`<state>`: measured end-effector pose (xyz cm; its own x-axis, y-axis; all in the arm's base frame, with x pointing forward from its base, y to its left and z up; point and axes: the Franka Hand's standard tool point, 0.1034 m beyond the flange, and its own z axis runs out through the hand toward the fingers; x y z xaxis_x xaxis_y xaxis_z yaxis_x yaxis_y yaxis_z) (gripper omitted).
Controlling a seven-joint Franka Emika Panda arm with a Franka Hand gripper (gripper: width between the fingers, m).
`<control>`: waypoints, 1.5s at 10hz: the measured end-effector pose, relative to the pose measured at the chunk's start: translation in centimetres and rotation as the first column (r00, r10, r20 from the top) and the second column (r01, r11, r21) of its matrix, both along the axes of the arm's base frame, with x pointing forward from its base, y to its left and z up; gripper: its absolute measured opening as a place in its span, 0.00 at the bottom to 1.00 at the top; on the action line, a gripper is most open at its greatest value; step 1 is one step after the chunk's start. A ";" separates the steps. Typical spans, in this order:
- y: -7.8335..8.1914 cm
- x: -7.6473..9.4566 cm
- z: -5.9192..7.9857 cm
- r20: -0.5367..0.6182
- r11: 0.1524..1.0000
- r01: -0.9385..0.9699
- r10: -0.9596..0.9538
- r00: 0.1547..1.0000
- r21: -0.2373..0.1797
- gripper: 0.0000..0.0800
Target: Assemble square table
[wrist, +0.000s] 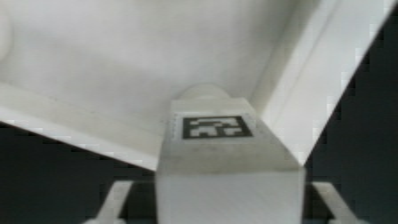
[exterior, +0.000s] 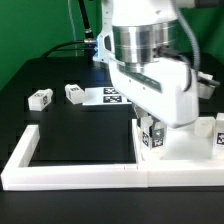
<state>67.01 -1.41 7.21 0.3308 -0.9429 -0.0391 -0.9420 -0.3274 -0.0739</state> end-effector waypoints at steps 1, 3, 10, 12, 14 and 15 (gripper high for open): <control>0.0 0.0 0.0 -0.005 0.998 0.069 -0.069 0.998 0.004 0.36; -0.1 0.0 0.0 -0.013 0.983 0.185 -0.185 0.983 0.010 0.36; -0.2 -0.3 0.0 -0.117 0.628 0.767 -0.759 0.641 0.133 0.38; -0.3 -0.5 0.0 -0.119 0.607 0.786 -0.777 0.618 0.119 0.42; -0.3 -0.5 -0.1 -0.120 0.607 0.786 -0.777 0.618 0.117 0.67; 0.3 -0.4 0.1 -0.122 0.601 0.790 -0.781 0.612 0.119 0.67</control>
Offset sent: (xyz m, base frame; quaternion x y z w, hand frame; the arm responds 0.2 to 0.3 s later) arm 0.0000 0.0000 0.0000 0.0000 0.0000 0.1296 0.9916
